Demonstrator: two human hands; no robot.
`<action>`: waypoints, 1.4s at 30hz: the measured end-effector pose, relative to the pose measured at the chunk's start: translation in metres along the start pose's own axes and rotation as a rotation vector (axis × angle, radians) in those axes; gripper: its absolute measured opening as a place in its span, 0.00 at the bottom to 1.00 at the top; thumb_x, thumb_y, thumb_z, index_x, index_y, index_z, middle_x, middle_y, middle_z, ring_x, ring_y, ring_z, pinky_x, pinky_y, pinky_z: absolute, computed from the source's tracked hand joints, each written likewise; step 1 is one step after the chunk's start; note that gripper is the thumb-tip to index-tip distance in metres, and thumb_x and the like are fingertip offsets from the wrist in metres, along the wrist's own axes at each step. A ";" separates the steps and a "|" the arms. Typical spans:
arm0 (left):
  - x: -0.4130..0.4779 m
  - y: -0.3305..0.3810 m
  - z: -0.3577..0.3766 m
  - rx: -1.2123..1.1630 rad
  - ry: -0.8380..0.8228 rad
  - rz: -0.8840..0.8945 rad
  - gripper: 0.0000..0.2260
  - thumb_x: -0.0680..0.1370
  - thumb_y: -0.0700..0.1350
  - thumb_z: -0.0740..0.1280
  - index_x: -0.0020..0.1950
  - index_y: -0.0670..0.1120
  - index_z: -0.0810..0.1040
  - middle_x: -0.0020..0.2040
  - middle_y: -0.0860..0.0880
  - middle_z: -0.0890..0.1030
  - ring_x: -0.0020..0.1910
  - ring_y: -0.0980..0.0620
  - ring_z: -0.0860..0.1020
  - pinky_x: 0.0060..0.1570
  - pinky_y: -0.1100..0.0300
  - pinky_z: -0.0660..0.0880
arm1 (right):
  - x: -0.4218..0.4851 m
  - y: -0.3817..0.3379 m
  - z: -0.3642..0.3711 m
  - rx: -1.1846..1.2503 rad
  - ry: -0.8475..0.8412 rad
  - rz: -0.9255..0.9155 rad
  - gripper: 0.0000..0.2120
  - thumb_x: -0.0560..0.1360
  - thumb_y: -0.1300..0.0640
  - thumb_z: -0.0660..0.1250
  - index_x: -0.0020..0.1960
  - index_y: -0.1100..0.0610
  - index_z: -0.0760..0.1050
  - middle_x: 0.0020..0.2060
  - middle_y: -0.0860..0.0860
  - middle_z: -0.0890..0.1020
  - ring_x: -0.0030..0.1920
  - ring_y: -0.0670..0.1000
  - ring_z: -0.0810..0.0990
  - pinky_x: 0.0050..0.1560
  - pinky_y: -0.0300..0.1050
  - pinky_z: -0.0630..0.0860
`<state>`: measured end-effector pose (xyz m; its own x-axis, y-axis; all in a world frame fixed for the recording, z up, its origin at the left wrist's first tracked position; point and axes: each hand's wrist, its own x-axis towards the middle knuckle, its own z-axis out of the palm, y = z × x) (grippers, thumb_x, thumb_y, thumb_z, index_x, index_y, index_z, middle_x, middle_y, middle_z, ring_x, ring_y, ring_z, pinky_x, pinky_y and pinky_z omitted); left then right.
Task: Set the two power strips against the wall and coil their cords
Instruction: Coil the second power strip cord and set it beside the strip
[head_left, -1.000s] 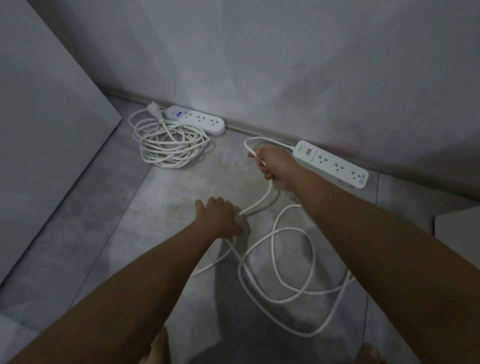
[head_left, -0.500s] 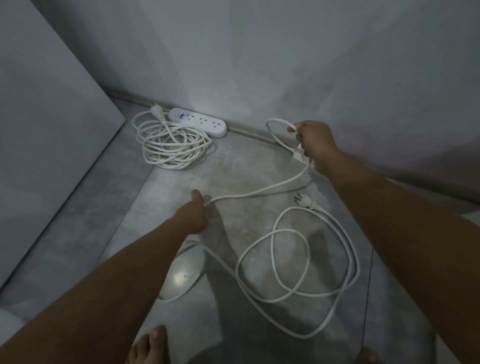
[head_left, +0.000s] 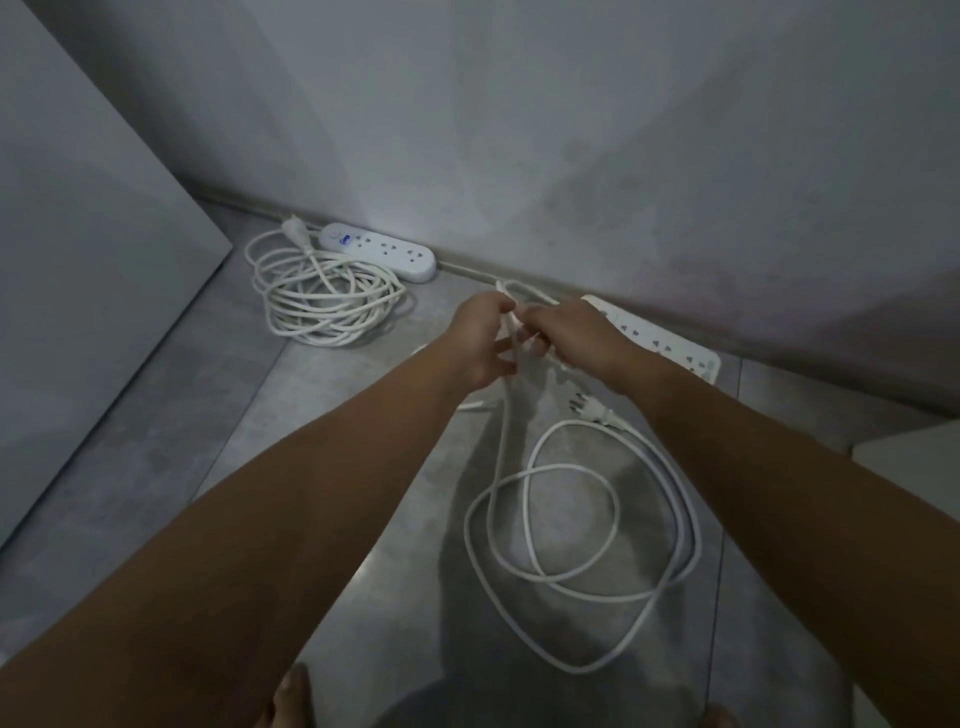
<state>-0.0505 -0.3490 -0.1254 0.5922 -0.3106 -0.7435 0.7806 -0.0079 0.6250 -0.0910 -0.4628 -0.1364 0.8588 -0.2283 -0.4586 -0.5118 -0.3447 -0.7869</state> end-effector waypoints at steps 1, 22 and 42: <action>0.000 -0.001 0.003 -0.036 0.003 0.011 0.08 0.79 0.43 0.55 0.45 0.44 0.72 0.37 0.46 0.72 0.35 0.48 0.74 0.33 0.59 0.71 | 0.000 0.001 0.000 0.022 -0.017 0.000 0.17 0.77 0.47 0.64 0.45 0.60 0.83 0.32 0.51 0.80 0.23 0.42 0.72 0.28 0.38 0.67; 0.015 -0.006 -0.123 1.450 -0.048 -0.418 0.12 0.81 0.51 0.58 0.59 0.47 0.73 0.56 0.44 0.77 0.54 0.44 0.78 0.54 0.56 0.77 | 0.022 0.002 0.000 0.548 0.075 0.038 0.17 0.79 0.56 0.62 0.33 0.52 0.63 0.19 0.45 0.60 0.18 0.44 0.55 0.19 0.34 0.51; 0.018 0.012 -0.039 0.004 0.079 0.024 0.15 0.82 0.42 0.50 0.37 0.44 0.67 0.19 0.50 0.69 0.28 0.51 0.68 0.32 0.62 0.72 | 0.015 0.000 0.013 0.514 0.103 0.100 0.12 0.77 0.55 0.62 0.35 0.56 0.71 0.17 0.45 0.61 0.17 0.44 0.55 0.20 0.33 0.51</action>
<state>-0.0230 -0.3174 -0.1406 0.6248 -0.2347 -0.7447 0.7653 -0.0048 0.6436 -0.0773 -0.4539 -0.1488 0.7866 -0.3343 -0.5192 -0.4924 0.1679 -0.8540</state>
